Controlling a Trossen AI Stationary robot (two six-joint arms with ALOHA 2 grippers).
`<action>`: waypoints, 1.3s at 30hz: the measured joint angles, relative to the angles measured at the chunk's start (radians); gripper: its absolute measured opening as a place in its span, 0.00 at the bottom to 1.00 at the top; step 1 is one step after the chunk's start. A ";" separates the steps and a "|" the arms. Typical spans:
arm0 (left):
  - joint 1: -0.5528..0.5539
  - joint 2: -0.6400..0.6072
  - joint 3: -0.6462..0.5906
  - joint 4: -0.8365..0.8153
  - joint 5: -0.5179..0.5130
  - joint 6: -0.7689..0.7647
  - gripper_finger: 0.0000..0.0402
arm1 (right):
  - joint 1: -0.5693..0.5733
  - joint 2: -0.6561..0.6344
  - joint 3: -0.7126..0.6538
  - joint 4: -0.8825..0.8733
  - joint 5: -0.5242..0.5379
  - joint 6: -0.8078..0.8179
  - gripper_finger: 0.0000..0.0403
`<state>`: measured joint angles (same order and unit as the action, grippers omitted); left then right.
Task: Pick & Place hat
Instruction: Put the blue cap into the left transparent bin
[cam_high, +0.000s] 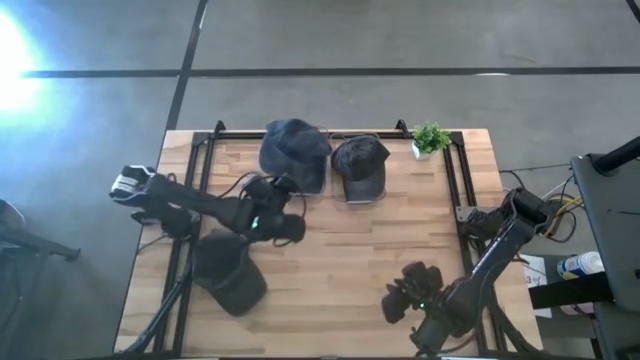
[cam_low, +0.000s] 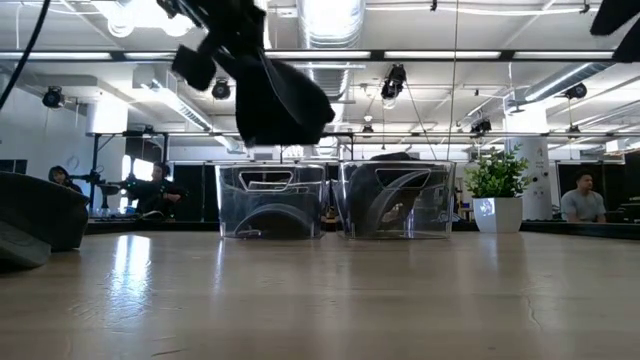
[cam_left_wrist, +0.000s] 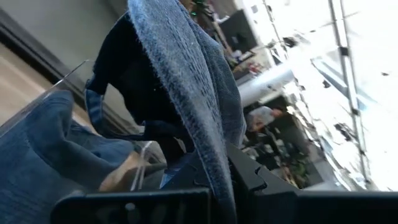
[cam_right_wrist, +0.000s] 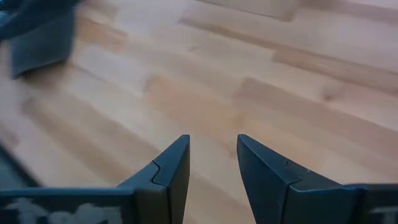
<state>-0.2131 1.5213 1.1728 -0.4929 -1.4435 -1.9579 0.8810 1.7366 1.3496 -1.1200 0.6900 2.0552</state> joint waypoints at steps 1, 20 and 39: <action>0.018 0.011 0.000 0.006 0.011 -0.005 0.03 | 0.000 -0.002 0.000 -0.017 -0.011 0.016 0.32; 0.164 0.123 -0.099 0.060 0.148 -0.119 0.03 | 0.000 -0.040 -0.005 -0.126 -0.089 0.040 0.32; 0.166 0.197 -0.113 0.301 0.243 0.056 0.04 | 0.000 -0.040 -0.018 -0.133 -0.097 0.037 0.32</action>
<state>-0.0475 1.7182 1.0595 -0.1921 -1.2006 -1.9023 0.8810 1.6970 1.3312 -1.2533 0.5930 2.0918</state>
